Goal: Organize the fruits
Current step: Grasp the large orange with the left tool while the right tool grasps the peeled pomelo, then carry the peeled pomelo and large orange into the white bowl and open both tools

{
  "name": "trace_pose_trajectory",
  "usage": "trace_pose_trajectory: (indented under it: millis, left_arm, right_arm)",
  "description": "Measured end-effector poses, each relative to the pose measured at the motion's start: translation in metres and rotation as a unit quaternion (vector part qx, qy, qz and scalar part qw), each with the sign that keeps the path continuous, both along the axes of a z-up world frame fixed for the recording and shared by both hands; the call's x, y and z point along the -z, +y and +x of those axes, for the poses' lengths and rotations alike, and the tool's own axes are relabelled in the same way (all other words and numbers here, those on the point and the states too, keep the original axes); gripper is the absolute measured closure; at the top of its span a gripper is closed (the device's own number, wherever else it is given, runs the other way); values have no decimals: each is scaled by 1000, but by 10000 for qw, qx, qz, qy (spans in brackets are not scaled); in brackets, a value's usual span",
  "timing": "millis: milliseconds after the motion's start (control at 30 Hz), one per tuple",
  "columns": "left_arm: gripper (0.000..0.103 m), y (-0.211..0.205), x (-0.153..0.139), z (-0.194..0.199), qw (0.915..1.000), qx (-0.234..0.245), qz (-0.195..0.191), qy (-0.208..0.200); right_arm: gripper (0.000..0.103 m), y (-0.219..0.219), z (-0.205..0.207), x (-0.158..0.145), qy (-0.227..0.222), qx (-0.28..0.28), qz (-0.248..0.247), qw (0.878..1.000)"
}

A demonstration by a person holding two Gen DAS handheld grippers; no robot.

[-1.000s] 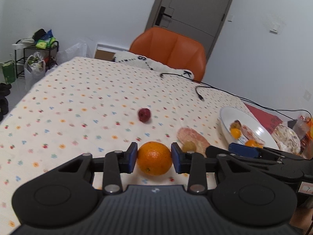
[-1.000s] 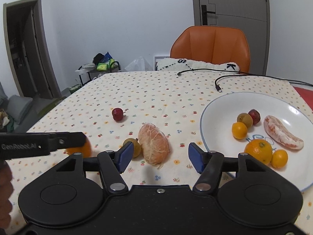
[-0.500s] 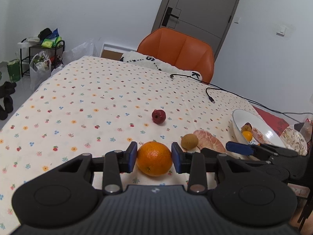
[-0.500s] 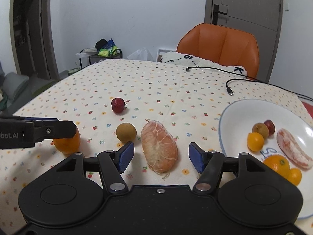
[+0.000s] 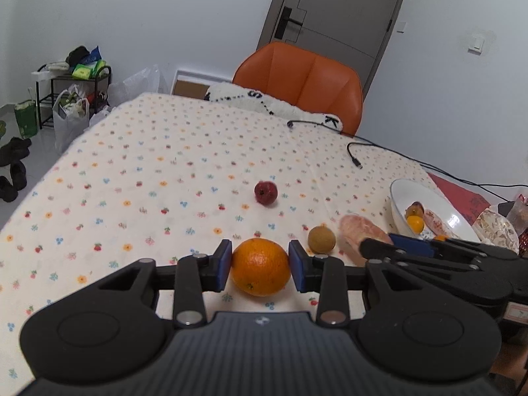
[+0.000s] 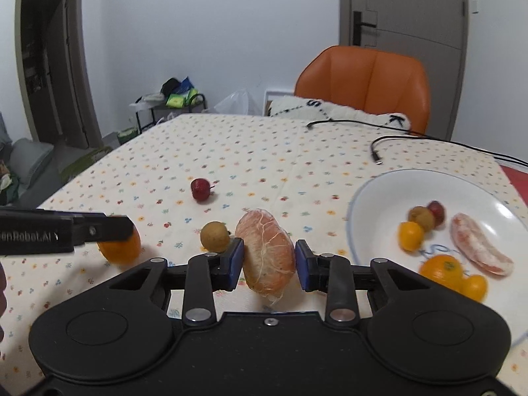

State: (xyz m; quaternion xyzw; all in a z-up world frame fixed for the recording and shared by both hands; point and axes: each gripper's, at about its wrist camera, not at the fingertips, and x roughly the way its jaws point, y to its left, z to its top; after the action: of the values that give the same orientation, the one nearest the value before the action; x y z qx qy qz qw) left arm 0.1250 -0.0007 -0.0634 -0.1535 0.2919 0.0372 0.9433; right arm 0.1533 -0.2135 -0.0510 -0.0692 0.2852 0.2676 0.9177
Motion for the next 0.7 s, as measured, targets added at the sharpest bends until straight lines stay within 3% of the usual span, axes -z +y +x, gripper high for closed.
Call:
trace_pose_trajectory:
  millis: [700]
  left_arm:
    - [68,-57,-42,17,9971,507,299,-484]
  right_arm:
    - [72,-105,-9,-27,-365,919,769,9921]
